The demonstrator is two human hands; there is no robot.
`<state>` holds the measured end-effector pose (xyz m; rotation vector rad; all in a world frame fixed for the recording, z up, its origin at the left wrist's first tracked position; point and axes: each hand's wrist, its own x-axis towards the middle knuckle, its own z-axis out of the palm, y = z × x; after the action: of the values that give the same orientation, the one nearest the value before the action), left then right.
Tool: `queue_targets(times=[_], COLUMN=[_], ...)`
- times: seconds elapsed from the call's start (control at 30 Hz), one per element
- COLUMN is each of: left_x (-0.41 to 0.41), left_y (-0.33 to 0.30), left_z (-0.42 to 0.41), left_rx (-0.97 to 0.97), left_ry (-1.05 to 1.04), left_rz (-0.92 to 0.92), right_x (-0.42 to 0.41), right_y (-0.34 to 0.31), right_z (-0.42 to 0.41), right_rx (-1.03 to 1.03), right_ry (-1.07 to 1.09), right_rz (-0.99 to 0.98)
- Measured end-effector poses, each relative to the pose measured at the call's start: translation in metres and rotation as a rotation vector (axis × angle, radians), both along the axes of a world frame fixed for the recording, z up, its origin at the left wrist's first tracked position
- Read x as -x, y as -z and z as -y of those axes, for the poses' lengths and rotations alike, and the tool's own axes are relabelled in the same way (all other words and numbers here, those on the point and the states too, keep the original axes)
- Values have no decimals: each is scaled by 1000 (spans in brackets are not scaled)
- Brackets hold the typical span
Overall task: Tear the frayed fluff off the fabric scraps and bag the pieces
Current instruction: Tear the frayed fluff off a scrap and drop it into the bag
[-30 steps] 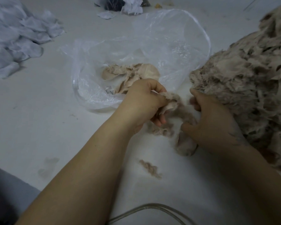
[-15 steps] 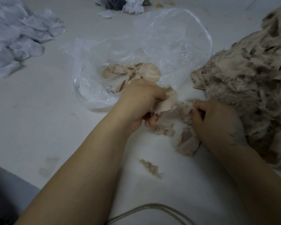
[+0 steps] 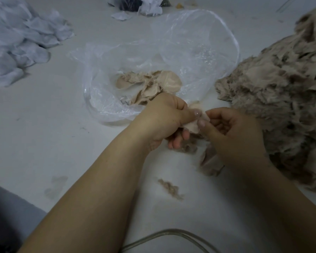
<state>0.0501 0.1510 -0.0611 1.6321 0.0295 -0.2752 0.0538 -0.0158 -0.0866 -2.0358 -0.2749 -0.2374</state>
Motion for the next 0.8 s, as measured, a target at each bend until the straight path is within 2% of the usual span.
queue_targets(times=[0.1,0.23,0.33,0.43,0.53,0.67,0.73,0.8], left_x=[0,-1,-1,-1,-1,-2,-4,-5], left_y=[0,1,0,0,1,4,4,4], left_z=[0,0,0,1,1,1,-1,-4], left_rx=[23,44,46,48,58,68,82,82], left_ry=[-19,-65,-63,-42,-67,-117,-153,-156], left_rz=[-2,24,45,39,44,63,85,92], right_x=[-4,-8,-4,-1,-5,-5,-4,-3], right_y=[-2,0,-1,1,-1,-2,-2,-3], right_z=[4,9,5,1,6,9,8,8], right_rx=[-143,-138,-167,-282,-351,-161,-40,-2], right_ry=[21,75,8,-105,-115,-258,-276,-275], right_rz=[-66,-81,-129,-199,-197,-203,-177,-164])
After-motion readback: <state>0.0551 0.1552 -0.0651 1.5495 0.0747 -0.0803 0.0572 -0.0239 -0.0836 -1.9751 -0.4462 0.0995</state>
